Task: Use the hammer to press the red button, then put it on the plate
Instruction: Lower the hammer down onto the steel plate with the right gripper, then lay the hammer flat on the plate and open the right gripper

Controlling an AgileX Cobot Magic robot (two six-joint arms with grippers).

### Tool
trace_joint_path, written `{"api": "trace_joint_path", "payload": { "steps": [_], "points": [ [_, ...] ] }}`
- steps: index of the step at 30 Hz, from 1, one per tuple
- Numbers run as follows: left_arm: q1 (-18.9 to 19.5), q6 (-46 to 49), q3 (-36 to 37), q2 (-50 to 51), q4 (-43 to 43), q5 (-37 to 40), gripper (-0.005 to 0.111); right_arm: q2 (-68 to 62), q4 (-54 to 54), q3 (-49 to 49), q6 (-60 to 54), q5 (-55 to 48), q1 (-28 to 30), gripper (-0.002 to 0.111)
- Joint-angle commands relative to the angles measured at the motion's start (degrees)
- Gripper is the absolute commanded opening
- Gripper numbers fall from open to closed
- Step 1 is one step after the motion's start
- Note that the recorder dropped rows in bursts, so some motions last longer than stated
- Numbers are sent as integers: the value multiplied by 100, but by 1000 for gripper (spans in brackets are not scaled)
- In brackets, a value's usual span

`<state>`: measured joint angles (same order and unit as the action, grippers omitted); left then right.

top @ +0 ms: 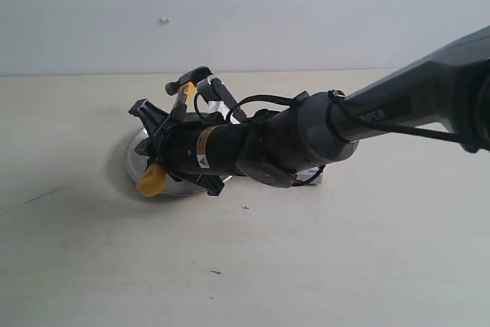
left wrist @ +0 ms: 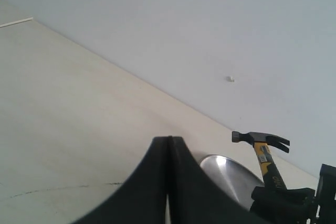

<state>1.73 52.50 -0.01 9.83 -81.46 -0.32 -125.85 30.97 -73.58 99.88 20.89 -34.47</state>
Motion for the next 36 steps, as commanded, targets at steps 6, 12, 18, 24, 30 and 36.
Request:
{"api": "trace_joint_path", "payload": {
  "steps": [6,12,18,24,30,36],
  "points": [
    [13,25,1,-40,6,1,0,-46,227,-163,-77,13,27,0],
    [13,25,1,-40,6,1,0,-111,239,-173,-77,19,41,0],
    [13,25,1,-40,6,1,0,-210,257,-212,-77,28,41,0],
    [13,25,1,-40,6,1,0,-394,446,-460,61,13,41,0],
    [13,25,1,-40,6,1,0,-417,664,-532,223,-29,41,0],
    [13,25,1,-40,6,1,0,-417,706,-532,223,-144,41,0]
  ]
}}
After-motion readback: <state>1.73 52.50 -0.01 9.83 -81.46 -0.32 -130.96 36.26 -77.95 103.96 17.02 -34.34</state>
